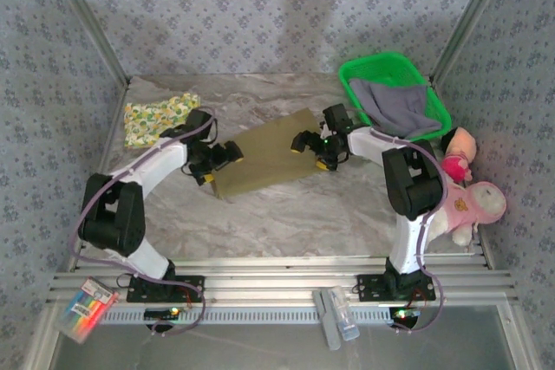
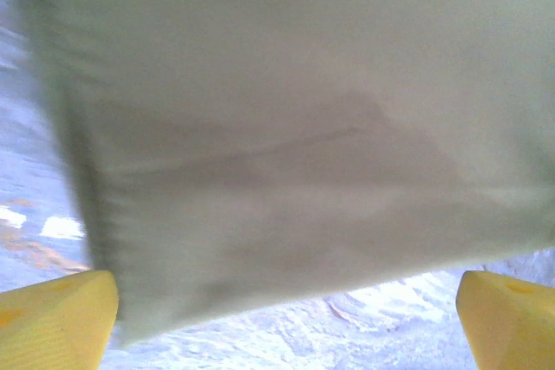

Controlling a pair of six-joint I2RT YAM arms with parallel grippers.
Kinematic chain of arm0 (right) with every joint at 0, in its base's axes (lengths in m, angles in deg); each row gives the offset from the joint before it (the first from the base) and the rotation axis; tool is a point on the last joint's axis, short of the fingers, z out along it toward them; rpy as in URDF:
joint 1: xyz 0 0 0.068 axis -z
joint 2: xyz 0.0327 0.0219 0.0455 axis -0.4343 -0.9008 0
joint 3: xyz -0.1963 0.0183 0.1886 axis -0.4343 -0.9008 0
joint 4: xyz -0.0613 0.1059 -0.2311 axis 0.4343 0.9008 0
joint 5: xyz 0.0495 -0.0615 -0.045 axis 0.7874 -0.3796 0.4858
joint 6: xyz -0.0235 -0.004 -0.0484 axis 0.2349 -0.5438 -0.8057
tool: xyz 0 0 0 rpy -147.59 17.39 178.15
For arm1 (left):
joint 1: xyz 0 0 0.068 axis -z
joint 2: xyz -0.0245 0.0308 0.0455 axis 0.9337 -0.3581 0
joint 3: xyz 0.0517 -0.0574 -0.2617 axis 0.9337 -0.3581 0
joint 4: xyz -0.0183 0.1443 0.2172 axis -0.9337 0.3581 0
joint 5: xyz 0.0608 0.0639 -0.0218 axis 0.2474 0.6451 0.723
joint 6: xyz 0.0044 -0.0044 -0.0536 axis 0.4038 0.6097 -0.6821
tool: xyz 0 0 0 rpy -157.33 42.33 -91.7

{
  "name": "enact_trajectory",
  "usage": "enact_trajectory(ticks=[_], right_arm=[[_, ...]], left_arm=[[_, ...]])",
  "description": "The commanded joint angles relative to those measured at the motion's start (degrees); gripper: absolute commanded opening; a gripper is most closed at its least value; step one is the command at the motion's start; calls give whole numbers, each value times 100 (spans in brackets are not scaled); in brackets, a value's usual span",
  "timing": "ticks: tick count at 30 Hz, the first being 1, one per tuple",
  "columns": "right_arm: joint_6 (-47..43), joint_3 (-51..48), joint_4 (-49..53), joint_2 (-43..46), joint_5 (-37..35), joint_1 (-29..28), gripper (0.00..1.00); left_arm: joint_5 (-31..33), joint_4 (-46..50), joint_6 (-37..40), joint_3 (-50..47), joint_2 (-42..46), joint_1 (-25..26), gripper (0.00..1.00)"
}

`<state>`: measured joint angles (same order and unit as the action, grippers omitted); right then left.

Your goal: Fold and stack the skirts

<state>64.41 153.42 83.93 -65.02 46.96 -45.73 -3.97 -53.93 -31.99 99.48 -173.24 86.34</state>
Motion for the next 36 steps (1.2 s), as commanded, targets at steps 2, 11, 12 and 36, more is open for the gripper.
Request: enact_trajectory(ticks=[2, 11, 12, 36], right_arm=[[-992, 379, 486, -38, -548, -6, 100], [-2492, 766, 575, 250, -1268, -1085, 100], [-2520, 785, 576, 199, -1278, -1179, 100], [-855, 234, 285, -488, -470, -780, 100]], left_arm=[[402, 484, 346, -39, 330, -236, 100], [125, 602, 645, 300, -78, -686, 100], [63, 589, 620, 293, -140, -684, 100], [-1282, -1598, 332, -1003, -648, -669, 55]])
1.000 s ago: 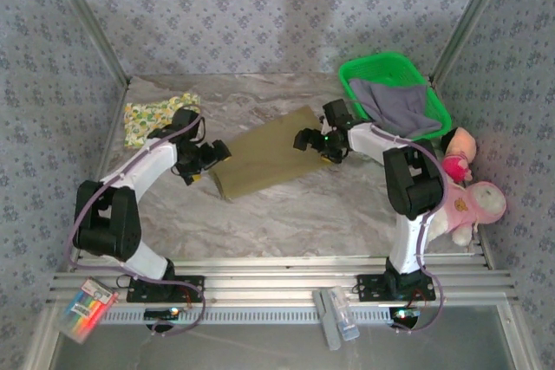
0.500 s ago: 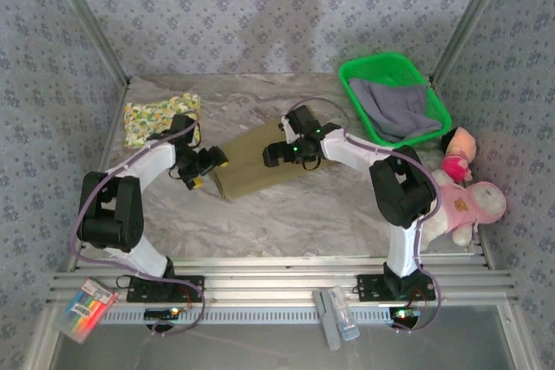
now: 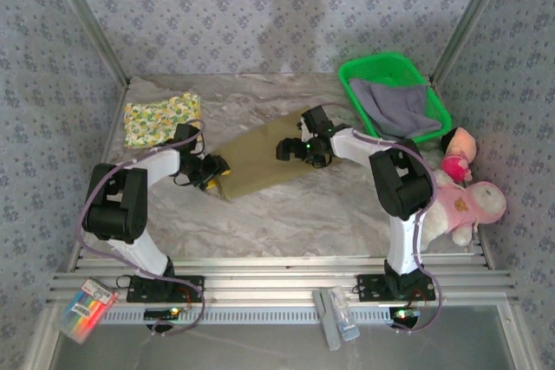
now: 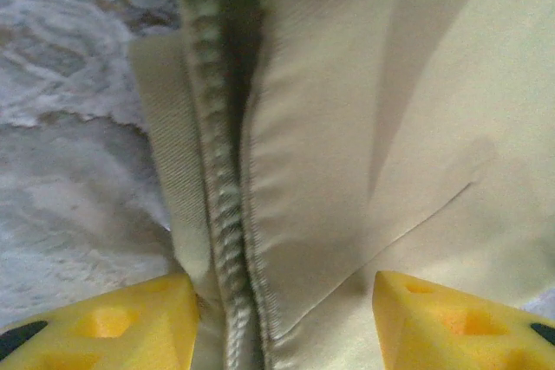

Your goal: Fold and stack the skirts

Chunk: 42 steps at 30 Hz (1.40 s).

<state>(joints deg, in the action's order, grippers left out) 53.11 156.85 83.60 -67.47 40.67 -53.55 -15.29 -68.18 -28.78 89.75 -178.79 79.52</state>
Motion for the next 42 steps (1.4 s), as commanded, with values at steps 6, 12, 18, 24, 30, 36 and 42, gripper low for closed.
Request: enact_trajectory(ticks=[6, 12, 18, 24, 30, 36, 42], right_arm=[[349, -143, 283, -217, 186, 6, 99], [418, -134, 285, -217, 243, 28, 100], [521, -136, 228, -209, 291, 25, 99], [653, -232, 98, -63, 423, 23, 99], [705, -372, -383, 583, 516, 45, 100], [395, -370, -295, 797, 412, 378, 65], [-144, -199, 156, 544, 424, 845, 27]], left_arm=[[78, 3, -50, -53, -234, 13, 55], [434, 330, 78, -61, -51, 90, 56], [29, -405, -103, 33, -401, 430, 42], [835, -9, -176, 114, -421, 505, 15], [1070, 391, 40, 132, -470, 431, 0], [1116, 1000, 670, 291, -254, 207, 0], [1382, 1728, 1216, 608, -105, -55, 0]])
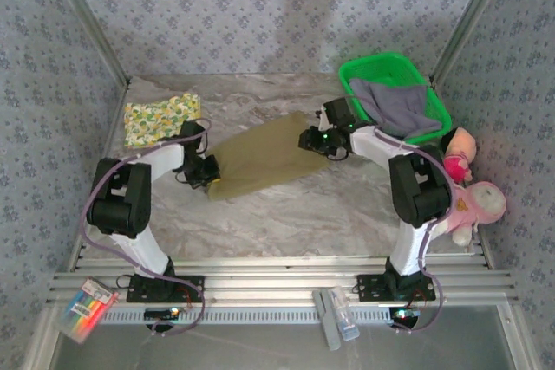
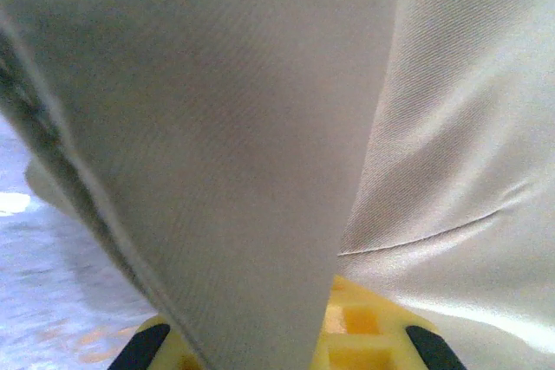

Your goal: Fold and stack the skirts

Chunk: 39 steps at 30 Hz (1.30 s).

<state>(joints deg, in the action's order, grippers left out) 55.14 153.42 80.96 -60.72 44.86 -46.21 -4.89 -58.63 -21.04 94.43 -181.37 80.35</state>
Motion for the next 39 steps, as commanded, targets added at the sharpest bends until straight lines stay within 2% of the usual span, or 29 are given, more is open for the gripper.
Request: enact_trajectory(ticks=[1, 6, 15, 27, 30, 34, 39], right_arm=[[-444, 202, 528, -188, -30, 130, 22], [-702, 495, 766, -587, 10, 144, 0], [-506, 829, 784, -1055, 517, -13, 0], [-378, 615, 1260, -1468, 185, -323, 0], [-336, 544, 1343, -1482, 134, -394, 0], [-227, 489, 1283, -1451, 123, -455, 0], [-131, 524, 1243, -1489, 134, -484, 0]], left_arm=[[326, 962, 507, 175, 198, -176, 0], [531, 1643, 795, 596, 304, -253, 0], [757, 2358, 1074, 1269, 221, -254, 0], [1284, 3325, 1089, 2043, 89, -189, 0], [1517, 3582, 1010, 2374, 81, 64, 0], [2204, 4084, 777, 2921, -247, 502, 0], [2460, 4349, 378, 3646, -736, 1075, 0]])
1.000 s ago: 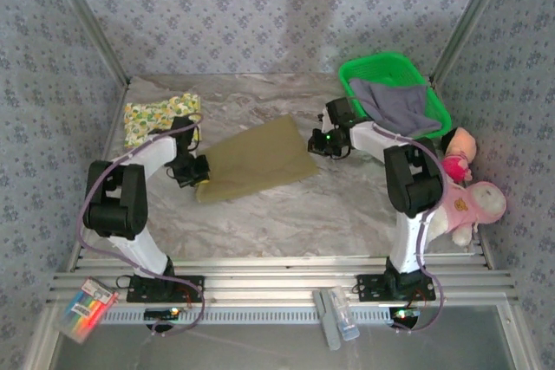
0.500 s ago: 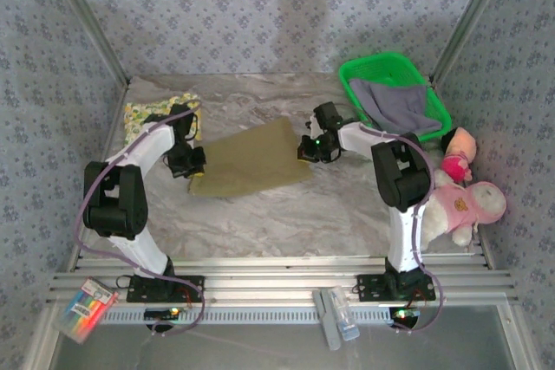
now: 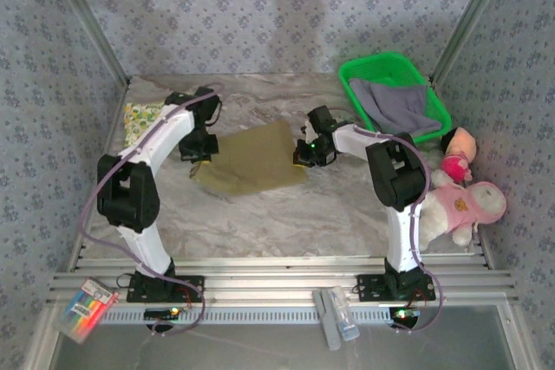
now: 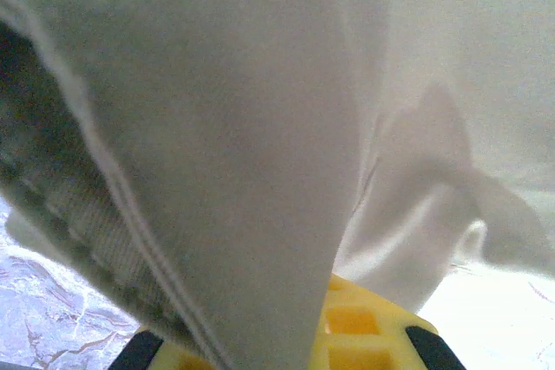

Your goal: Fold and stack the skirts

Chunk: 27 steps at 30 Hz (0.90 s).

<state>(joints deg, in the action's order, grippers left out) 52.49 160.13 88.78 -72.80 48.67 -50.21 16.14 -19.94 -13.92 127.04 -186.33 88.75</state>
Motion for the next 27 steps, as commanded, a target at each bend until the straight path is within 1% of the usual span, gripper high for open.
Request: enact_trajectory(ticks=[1, 6, 9, 11, 13, 15, 20, 27], right_arm=[[146, -138, 451, -290, -243, -85, 0], [207, -150, 422, -290, -205, -126, 0], [209, -177, 416, -290, -207, -136, 0], [225, -197, 396, -274, -220, -136, 0], [246, -226, 374, -268, -229, -137, 0], [279, -271, 334, -255, -247, -137, 0], [341, -377, 284, -231, -270, -135, 0], [392, -489, 239, -237, -291, -131, 0]], left_arm=[[347, 474, -420, 535, -343, 356, 0], [-74, 301, -605, 1537, -1139, 926, 0], [-274, 415, -622, 2380, -1754, 1169, 0], [-298, 553, -649, 2907, -2139, 1313, 0], [-379, 595, -670, 3303, -2430, 1435, 0], [-591, 559, -749, 3600, -2687, 1494, 0], [-1053, 156, -1056, 3759, -2912, 1564, 0], [-1479, -203, -1068, 3778, -3019, 1621, 3]])
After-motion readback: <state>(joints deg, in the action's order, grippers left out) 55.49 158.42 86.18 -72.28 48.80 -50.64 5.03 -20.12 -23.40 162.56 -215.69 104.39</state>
